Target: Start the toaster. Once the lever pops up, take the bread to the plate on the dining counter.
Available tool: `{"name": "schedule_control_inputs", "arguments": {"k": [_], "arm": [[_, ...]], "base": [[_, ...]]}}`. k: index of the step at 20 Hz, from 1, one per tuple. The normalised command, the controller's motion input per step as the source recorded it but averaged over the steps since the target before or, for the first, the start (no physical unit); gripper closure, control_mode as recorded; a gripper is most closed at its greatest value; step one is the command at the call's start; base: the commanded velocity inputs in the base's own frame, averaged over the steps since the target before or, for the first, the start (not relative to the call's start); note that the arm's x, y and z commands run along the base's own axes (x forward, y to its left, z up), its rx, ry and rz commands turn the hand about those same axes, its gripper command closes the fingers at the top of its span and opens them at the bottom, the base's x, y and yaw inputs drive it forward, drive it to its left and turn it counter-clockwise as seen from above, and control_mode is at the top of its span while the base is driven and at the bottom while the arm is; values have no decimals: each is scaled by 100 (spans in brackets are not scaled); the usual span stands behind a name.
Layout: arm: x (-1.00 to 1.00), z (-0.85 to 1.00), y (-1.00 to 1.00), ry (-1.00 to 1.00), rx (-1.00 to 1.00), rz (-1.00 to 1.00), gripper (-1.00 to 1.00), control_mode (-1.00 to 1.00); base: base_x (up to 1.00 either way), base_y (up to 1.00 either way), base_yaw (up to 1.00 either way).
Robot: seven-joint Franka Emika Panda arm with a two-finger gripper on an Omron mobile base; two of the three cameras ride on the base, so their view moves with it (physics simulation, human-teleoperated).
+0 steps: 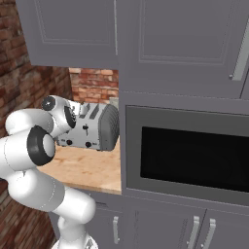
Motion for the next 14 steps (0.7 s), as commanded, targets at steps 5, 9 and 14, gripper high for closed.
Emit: {"name": "schedule_control_inputs", "arguments": {"k": [5,9,14], "arm": [[0,0,0,0,0,0,-100,-100],[0,0,0,0,0,0,-100,-100],[0,0,0,0,0,0,-100,-100]], "base": [[0,0,0],[0,0,0],[0,0,0]]}}
